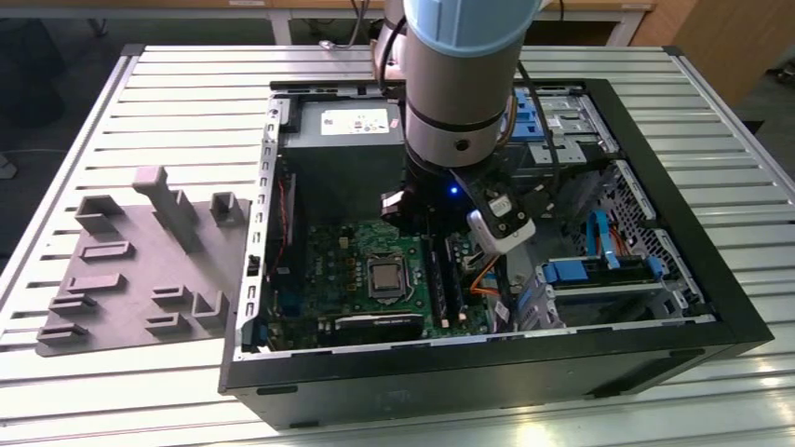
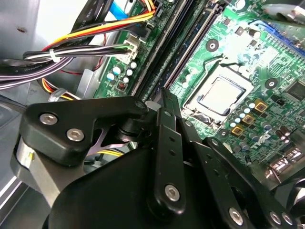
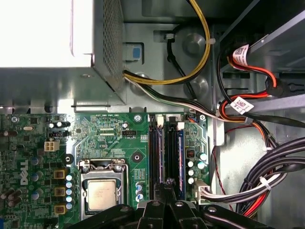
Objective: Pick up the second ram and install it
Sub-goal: 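Press down the second ram until it locks into place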
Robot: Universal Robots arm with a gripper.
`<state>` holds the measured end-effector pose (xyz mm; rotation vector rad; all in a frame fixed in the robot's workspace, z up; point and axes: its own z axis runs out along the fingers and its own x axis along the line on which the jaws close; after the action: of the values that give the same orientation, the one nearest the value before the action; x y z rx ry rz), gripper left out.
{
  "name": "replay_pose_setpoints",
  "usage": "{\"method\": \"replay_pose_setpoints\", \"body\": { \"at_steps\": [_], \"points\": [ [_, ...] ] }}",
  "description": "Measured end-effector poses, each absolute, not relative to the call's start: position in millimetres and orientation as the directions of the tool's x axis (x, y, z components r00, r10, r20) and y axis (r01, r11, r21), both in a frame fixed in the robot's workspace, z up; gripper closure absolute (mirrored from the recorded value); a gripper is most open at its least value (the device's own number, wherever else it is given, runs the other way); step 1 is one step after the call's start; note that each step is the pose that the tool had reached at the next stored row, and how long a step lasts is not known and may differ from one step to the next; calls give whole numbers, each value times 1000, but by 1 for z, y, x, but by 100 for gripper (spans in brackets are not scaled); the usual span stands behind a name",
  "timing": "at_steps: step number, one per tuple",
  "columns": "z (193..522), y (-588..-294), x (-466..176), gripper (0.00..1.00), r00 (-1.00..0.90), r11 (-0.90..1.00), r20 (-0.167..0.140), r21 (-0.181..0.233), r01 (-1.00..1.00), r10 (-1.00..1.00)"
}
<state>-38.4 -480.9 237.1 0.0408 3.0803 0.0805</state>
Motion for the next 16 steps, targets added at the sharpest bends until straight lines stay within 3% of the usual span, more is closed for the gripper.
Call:
{"method": "replay_pose_setpoints", "body": {
  "at_steps": [16],
  "points": [
    [237,-474,-38,89,-998,998,-59,53,25,28]
  ]
}}
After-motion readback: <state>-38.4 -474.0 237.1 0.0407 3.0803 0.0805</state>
